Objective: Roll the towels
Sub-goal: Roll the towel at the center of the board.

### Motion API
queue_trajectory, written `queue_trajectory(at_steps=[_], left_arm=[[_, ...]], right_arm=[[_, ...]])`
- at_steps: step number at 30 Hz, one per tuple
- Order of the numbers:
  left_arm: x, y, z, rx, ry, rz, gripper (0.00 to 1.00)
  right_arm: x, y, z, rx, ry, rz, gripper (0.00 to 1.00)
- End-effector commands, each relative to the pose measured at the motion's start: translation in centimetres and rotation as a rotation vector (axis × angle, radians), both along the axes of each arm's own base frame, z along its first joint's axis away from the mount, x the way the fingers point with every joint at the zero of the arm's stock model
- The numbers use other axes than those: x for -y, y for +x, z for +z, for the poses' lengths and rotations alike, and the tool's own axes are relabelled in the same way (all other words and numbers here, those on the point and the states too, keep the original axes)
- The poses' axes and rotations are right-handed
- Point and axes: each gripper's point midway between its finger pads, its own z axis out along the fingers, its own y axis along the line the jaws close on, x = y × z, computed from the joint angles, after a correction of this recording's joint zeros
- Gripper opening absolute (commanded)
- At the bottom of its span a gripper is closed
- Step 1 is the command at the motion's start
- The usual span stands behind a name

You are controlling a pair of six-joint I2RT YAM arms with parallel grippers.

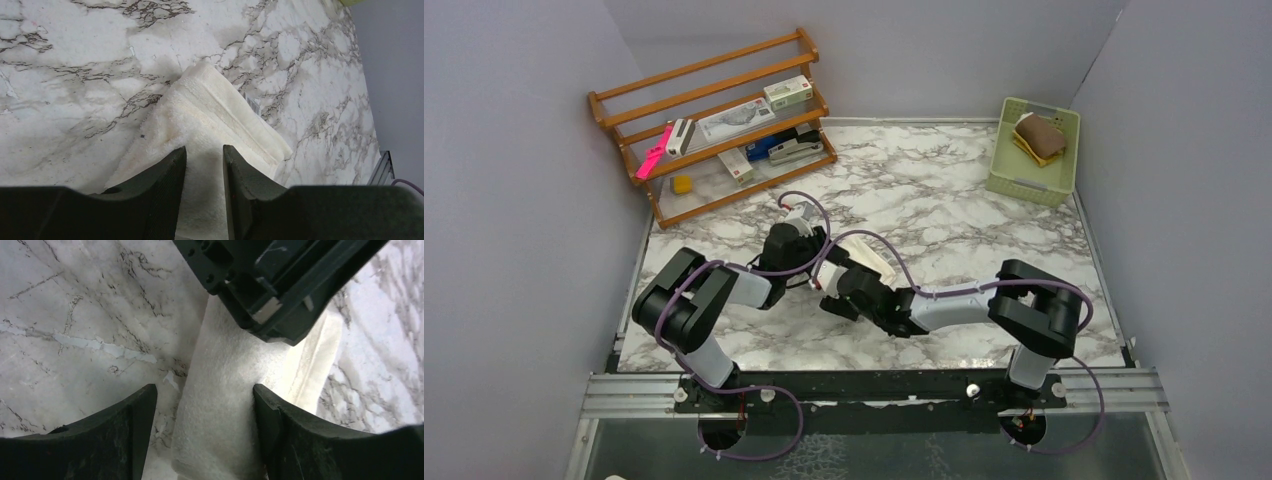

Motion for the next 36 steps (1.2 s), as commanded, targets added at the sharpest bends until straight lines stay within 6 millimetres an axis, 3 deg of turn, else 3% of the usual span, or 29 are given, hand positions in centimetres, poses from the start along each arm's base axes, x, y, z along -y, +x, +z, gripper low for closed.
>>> queue_trajectory(at_steps=[1, 4, 7, 12, 17, 21, 23, 26, 30, 36], left_arm=[[-2.0, -1.7, -3.6, -0.124, 0.122, 0.006, 0.37], [-2.9, -1.3, -2.7, -0.108, 0.112, 0.022, 0.37], [-4.5, -0.7, -1.2, -0.084, 0.073, 0.047, 0.37], [-6.6, 0.2, 3.7, 0.003, -0.007, 0.09, 0.39], [-9.1, 0.3, 8.7, 0.107, 0.034, 0.161, 0.43], [-9.2, -0.6, 11.3, 0.173, 0.032, 0.138, 0.45], [-8.8, -1.1, 11.4, 0.17, 0.009, 0.114, 0.45], [-8.1, -1.8, 10.4, 0.142, -0.02, 0.093, 0.45], [-6.5, -2.8, 9.2, 0.115, -0.053, 0.063, 0.45], [-2.6, -3.1, 6.7, 0.088, -0.048, 0.018, 0.45]], right_arm=[[0.4, -1.4, -3.2, -0.147, -0.016, -0.075, 0.68], [1.0, -1.7, -4.3, -0.211, -0.012, -0.114, 0.59], [1.7, -1.6, -5.2, -0.289, -0.014, -0.155, 0.36], [1.6, -2.0, -4.8, -0.352, 0.039, -0.161, 0.04], [-1.4, -4.1, -1.1, -0.475, 0.223, -0.021, 0.01], [-2.8, -4.4, 3.0, -0.622, 0.434, 0.066, 0.01], [-2.6, -4.0, 4.5, -0.695, 0.535, 0.09, 0.01], [-1.8, -3.0, 5.2, -0.798, 0.627, 0.095, 0.01], [-1.1, -2.6, 4.4, -0.955, 0.674, 0.088, 0.01], [0.5, -2.3, 2.7, -1.158, 0.787, 0.058, 0.01]])
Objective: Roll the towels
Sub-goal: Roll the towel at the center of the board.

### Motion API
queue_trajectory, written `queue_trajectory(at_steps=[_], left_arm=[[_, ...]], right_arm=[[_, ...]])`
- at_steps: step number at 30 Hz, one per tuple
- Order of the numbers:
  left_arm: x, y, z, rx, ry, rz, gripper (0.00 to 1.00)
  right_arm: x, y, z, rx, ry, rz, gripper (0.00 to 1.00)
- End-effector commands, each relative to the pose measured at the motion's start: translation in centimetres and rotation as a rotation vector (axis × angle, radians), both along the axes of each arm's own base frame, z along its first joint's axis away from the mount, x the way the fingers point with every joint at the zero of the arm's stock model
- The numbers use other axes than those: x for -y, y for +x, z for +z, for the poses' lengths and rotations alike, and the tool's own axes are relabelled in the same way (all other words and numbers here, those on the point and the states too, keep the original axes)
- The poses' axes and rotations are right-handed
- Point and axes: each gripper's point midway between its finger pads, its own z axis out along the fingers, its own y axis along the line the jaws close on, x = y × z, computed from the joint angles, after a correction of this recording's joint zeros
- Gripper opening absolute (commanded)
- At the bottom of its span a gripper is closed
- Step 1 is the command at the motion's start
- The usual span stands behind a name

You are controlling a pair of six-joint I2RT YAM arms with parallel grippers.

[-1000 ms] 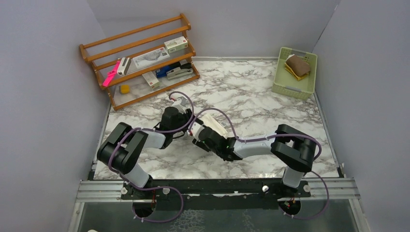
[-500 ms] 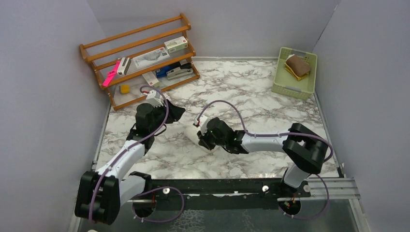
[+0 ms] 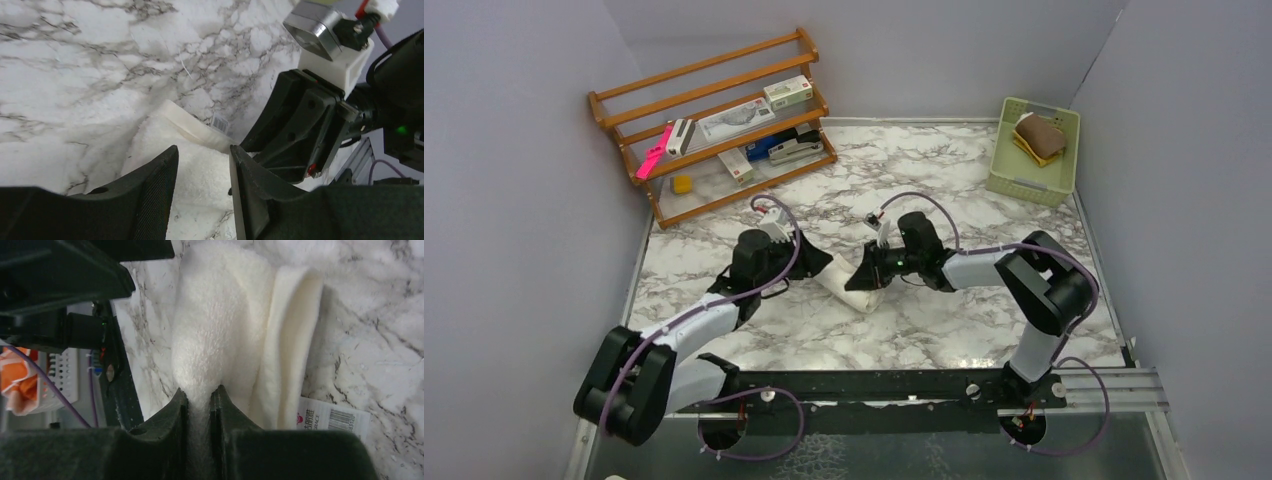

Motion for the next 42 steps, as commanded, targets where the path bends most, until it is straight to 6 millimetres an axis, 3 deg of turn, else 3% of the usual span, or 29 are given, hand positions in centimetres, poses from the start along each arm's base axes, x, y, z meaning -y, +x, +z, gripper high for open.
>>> queue_trajectory(at_steps=[1, 6, 11, 13, 15, 17, 18, 26, 30, 34, 42], left_arm=[[2.8, 1.0, -0.6, 0.014, -0.039, -0.011, 0.45], [4.8, 1.5, -1.8, -0.015, -0.053, -0.047, 0.44], [5.1, 1.0, -4.0, -0.058, -0.028, -0.048, 0.44], [5.1, 0.5, -5.0, -0.081, -0.016, -0.045, 0.44], [5.2, 0.1, -6.0, -0.101, -0.004, -0.043, 0.44], [5.2, -0.3, -7.1, -0.118, 0.012, -0.041, 0.44], [5.2, -0.4, -7.5, -0.125, 0.018, -0.039, 0.43], [5.2, -0.9, -10.4, -0.177, 0.052, -0.035, 0.42], [5.4, -0.8, -11.0, -0.191, 0.063, -0.044, 0.41], [5.5, -0.7, -11.4, -0.202, 0.067, -0.045, 0.41], [5.4, -1.0, -12.6, -0.235, 0.084, -0.051, 0.41]], right_arm=[[0.4, -1.9, 0.0, -0.198, 0.146, 0.073, 0.02], [1.0, -2.0, -1.7, -0.244, 0.119, 0.038, 0.06], [1.3, -1.6, -2.3, -0.221, 0.088, 0.011, 0.08], [1.5, -1.0, -2.4, -0.175, 0.057, -0.008, 0.24], [2.0, -0.1, -1.9, -0.071, 0.021, -0.059, 0.49], [2.5, 0.9, -0.4, 0.082, -0.007, -0.096, 0.86], [2.8, 1.3, 0.7, 0.154, -0.006, -0.111, 0.93], [4.9, 3.0, 6.5, 0.659, -0.075, -0.155, 0.94], [4.2, 0.1, 8.1, 0.975, -0.127, -0.076, 0.94], [2.4, -3.2, 6.0, 1.117, -0.2, 0.102, 0.93], [-0.7, -6.6, 0.7, 1.196, -0.351, 0.312, 0.9]])
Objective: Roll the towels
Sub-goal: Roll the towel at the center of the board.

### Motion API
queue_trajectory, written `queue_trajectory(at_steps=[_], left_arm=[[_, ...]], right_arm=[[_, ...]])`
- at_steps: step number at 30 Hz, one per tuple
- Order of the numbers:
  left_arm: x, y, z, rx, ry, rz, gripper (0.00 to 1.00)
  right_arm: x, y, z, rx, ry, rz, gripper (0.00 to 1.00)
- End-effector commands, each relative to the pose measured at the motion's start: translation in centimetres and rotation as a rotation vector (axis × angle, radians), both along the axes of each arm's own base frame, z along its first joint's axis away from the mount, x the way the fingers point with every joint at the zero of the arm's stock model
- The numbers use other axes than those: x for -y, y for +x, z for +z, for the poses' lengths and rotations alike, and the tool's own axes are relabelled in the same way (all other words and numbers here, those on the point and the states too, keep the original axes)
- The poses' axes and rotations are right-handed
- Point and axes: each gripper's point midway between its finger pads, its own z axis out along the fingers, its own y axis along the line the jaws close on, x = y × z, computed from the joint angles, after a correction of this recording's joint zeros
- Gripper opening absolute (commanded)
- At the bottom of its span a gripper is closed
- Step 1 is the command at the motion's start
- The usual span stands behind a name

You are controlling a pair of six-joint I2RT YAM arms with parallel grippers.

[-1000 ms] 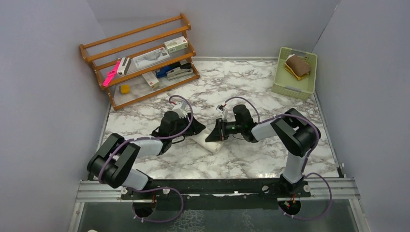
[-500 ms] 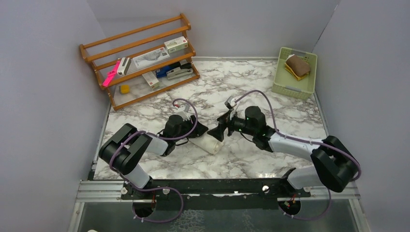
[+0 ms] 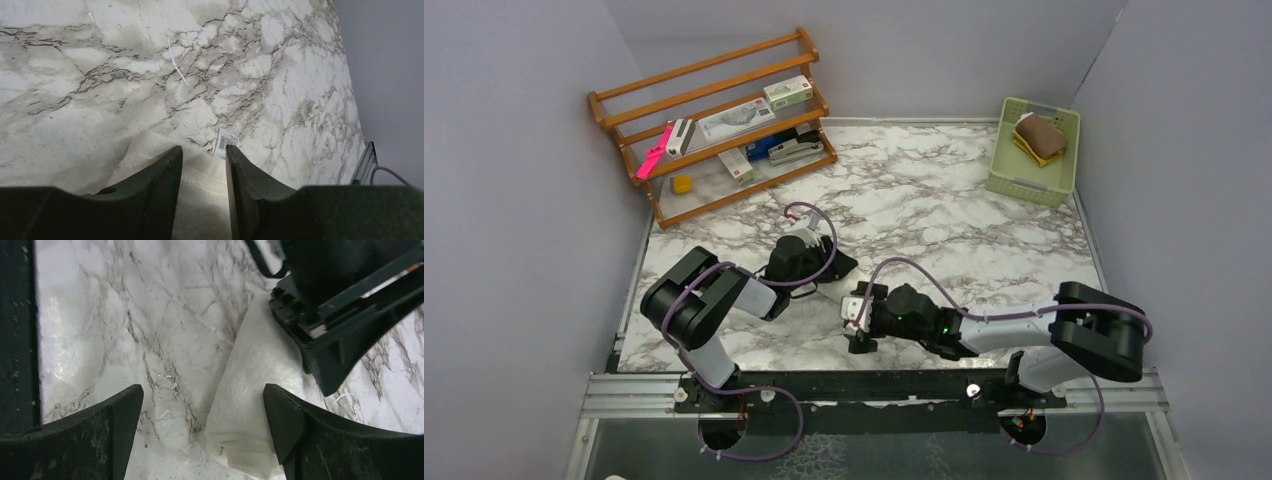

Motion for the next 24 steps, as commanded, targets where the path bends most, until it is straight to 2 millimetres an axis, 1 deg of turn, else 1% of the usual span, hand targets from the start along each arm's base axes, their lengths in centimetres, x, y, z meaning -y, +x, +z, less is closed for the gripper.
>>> queue_trajectory(at_steps=[1, 5, 8, 12, 13, 16, 19, 20, 21, 23, 24], left_arm=[[-1.5, -2.5, -5.4, -0.164, 0.122, -0.005, 0.41], [-1.5, -2.6, -5.5, -0.164, 0.127, -0.006, 0.4], [-1.5, -2.7, -5.6, -0.163, 0.13, -0.011, 0.4], [-1.3, -2.5, -5.5, -0.16, 0.131, -0.018, 0.4], [-1.3, -2.4, -5.5, -0.16, 0.131, -0.022, 0.4], [-1.0, -2.3, -5.4, -0.154, 0.132, -0.033, 0.4], [-1.1, -1.9, -5.0, -0.142, 0.14, -0.038, 0.4], [-1.2, -1.7, -4.9, -0.14, 0.141, -0.036, 0.41], [-1.5, -1.5, -4.6, -0.136, 0.14, -0.033, 0.4], [-2.2, -1.2, -4.5, -0.14, 0.146, -0.02, 0.4], [-2.5, -0.8, -3.5, -0.118, 0.136, -0.011, 0.4]], right_arm=[[-1.2, 0.4, -1.6, 0.144, -0.123, -0.003, 0.9], [-1.1, 1.8, -3.3, 0.172, -0.195, -0.079, 0.87], [-0.5, 3.1, -3.6, 0.195, -0.221, -0.164, 0.86], [0.1, 3.6, -3.6, 0.196, -0.227, -0.217, 0.84], [0.2, 3.7, -3.8, 0.191, -0.233, -0.227, 0.82], [0.4, 3.7, -4.3, 0.165, -0.257, -0.243, 0.74], [0.4, 3.5, -4.4, 0.121, -0.256, -0.245, 0.66], [0.3, 3.5, -4.4, 0.098, -0.252, -0.245, 0.61], [0.4, 3.6, -4.4, 0.073, -0.249, -0.249, 0.54], [0.5, 3.6, -4.3, 0.022, -0.241, -0.253, 0.35], [0.8, 4.2, -4.1, 0.002, -0.237, -0.276, 0.09]])
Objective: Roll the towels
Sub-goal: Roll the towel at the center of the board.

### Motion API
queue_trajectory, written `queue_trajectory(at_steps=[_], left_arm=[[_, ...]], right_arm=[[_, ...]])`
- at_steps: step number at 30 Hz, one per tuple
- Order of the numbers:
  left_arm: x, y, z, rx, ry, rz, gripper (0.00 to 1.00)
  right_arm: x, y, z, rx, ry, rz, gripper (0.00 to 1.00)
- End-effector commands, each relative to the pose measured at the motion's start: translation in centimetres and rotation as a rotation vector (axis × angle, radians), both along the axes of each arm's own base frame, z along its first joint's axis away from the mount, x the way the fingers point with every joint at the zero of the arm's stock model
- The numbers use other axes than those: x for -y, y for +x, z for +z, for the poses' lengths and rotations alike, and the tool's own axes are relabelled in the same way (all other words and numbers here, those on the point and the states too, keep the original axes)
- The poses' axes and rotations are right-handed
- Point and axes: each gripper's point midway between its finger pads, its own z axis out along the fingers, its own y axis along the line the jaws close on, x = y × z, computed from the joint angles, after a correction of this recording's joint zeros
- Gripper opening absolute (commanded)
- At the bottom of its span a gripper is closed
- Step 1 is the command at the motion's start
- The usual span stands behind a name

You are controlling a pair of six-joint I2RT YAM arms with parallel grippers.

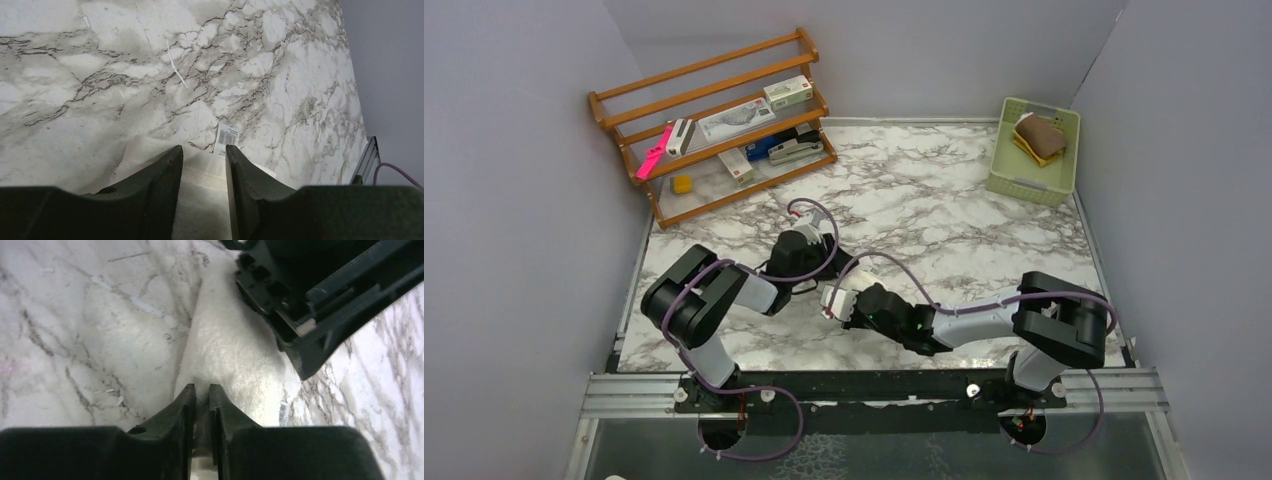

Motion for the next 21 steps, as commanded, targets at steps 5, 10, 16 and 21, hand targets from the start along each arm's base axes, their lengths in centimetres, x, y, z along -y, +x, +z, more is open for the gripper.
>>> queue_trajectory(at_steps=[5, 10, 16, 21], left_arm=[[-5.8, -0.9, -1.5, -0.107, 0.116, 0.075, 0.4], [-9.0, -0.1, 3.1, -0.03, 0.105, 0.175, 0.41], [-9.9, -0.5, 8.1, 0.067, 0.126, 0.183, 0.43], [-8.9, -2.1, 7.9, 0.041, 0.055, 0.139, 0.44]], right_arm=[[2.4, 2.2, 0.4, -0.172, 0.073, -0.197, 0.01], [2.0, 2.3, 2.7, -0.346, 0.244, -0.238, 0.01], [1.5, 3.6, 5.7, -0.65, 0.449, -0.245, 0.01], [1.7, 5.2, 5.8, -0.9, 0.504, -0.285, 0.01]])
